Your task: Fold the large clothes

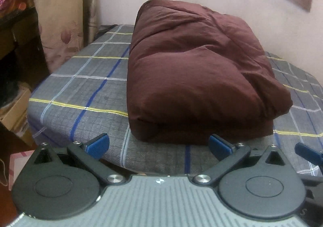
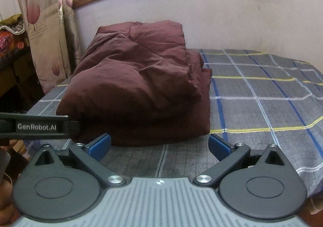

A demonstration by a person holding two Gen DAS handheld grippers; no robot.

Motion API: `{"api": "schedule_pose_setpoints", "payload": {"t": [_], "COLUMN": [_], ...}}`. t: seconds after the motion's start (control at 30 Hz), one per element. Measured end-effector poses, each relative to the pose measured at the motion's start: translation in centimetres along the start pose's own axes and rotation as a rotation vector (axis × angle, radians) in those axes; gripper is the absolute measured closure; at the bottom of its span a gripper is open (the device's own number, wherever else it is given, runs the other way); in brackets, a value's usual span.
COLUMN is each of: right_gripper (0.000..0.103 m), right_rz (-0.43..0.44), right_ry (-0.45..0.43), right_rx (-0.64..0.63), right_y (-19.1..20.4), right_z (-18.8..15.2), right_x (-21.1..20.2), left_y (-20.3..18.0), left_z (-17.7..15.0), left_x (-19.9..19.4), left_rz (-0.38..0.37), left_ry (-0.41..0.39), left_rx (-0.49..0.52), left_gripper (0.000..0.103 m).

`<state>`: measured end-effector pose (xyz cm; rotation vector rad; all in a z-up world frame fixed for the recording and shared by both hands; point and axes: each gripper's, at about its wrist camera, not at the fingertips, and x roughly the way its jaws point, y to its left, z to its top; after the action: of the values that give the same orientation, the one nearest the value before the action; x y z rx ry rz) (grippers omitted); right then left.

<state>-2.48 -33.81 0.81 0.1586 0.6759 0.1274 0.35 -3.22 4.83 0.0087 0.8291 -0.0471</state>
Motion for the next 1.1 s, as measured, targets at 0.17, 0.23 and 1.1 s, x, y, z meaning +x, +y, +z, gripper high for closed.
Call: {"api": "schedule_pose_setpoints", "payload": {"t": [0.17,0.23,1.1], "right_gripper": [0.000,0.000,0.000], "right_rz": [0.013,0.015,-0.012], "right_ry": [0.019,0.021,0.082], "right_rx": [0.023,0.025,0.011], "right_y": [-0.5,-0.5,-0.1], "right_z": [0.1,0.1,-0.1], "right_x": [0.4,0.5,1.7], "left_y": [0.2,0.2,0.3], "left_z": [0.2,0.1,-0.5], "left_x": [0.6,0.9,1.8], "left_rz": [-0.006,-0.004,0.033], "left_ry": [0.022,0.031,0.024], "left_rx": [-0.024,-0.022,-0.016], "left_gripper": [0.000,0.000,0.000]}}
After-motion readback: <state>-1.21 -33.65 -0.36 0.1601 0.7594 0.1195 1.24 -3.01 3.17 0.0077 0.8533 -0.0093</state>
